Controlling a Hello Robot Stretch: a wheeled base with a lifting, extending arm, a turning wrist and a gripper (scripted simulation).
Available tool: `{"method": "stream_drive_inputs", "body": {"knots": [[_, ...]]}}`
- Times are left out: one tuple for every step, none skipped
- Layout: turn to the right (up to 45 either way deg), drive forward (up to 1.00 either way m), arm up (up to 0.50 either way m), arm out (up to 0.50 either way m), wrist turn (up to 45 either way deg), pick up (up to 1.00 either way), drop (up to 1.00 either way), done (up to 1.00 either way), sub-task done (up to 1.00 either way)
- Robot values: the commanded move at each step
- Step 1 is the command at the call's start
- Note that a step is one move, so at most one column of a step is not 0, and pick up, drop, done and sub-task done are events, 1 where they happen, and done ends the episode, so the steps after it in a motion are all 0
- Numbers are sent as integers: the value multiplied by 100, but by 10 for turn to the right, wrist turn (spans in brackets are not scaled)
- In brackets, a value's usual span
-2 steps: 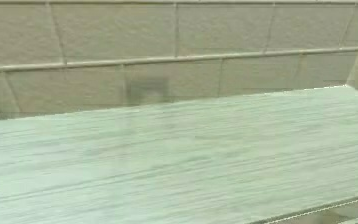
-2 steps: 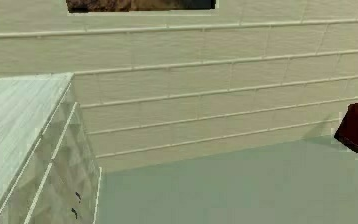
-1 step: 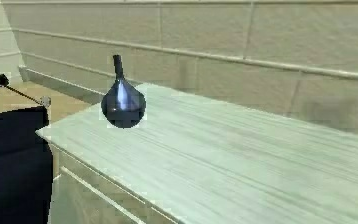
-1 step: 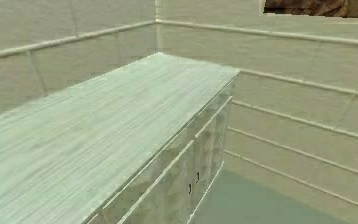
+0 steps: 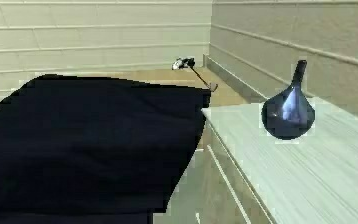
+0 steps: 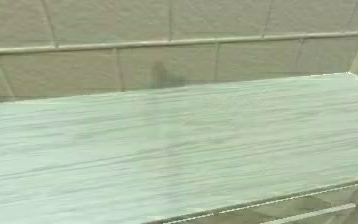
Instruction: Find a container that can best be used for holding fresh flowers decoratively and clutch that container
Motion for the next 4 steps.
{"method": "stream_drive_inputs", "body": {"knots": [[-450, 0, 0, 0, 0, 0, 0, 0, 0], [-120, 0, 0, 0, 0, 0, 0, 0, 0], [0, 0, 50, 0, 0, 0, 0, 0, 0], [0, 0, 38, 0, 0, 0, 0, 0, 0]]}}
